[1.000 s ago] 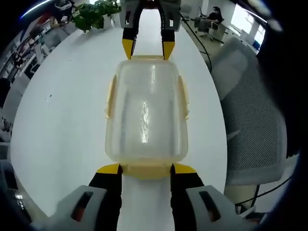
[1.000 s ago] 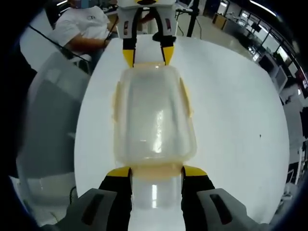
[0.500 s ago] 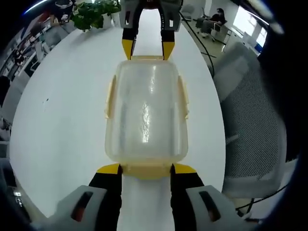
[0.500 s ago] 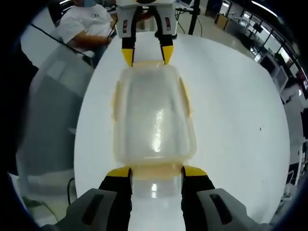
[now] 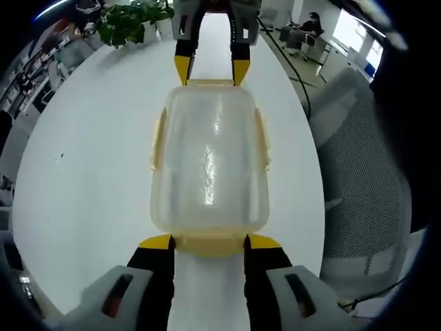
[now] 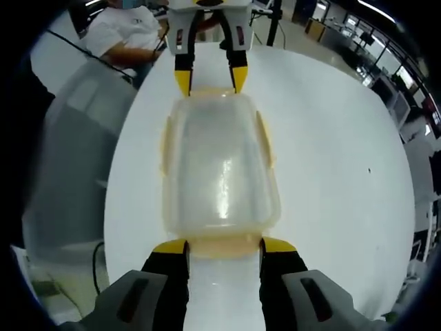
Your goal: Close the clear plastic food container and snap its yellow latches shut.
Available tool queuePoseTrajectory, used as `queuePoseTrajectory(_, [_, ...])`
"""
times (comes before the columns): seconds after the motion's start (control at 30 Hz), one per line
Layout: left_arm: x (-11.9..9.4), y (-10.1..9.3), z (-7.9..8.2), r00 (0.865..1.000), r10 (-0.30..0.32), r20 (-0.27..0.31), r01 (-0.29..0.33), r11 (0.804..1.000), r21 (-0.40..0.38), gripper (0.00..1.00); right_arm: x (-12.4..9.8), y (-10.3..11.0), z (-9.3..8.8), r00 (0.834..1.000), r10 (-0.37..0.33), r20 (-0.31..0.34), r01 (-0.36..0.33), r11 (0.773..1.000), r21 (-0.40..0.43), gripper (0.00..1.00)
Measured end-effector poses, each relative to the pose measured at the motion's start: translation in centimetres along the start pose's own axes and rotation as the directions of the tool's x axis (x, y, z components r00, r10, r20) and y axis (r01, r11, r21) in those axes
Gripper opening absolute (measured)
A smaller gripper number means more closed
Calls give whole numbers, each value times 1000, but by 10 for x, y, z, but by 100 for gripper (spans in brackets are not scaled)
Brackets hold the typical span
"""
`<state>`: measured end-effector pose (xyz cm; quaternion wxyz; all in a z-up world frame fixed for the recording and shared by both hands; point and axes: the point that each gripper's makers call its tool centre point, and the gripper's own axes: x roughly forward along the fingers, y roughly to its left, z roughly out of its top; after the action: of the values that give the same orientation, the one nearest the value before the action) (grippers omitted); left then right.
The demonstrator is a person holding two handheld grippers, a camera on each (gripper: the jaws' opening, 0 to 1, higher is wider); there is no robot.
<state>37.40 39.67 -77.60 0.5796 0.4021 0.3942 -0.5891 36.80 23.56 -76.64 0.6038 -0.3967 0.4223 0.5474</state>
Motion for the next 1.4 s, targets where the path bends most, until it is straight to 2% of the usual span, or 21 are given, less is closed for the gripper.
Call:
queuePoseTrajectory(0.9, [18, -2, 45, 999, -29, 27, 29, 1000, 4, 38, -15, -1, -47, 1000, 10, 1, -10, 1000, 13, 39])
queuePoseTrajectory(1.4, [17, -7, 59, 999, -40, 34, 39, 999, 11, 38, -17, 4, -59, 1000, 7, 18, -7, 1000, 16, 39])
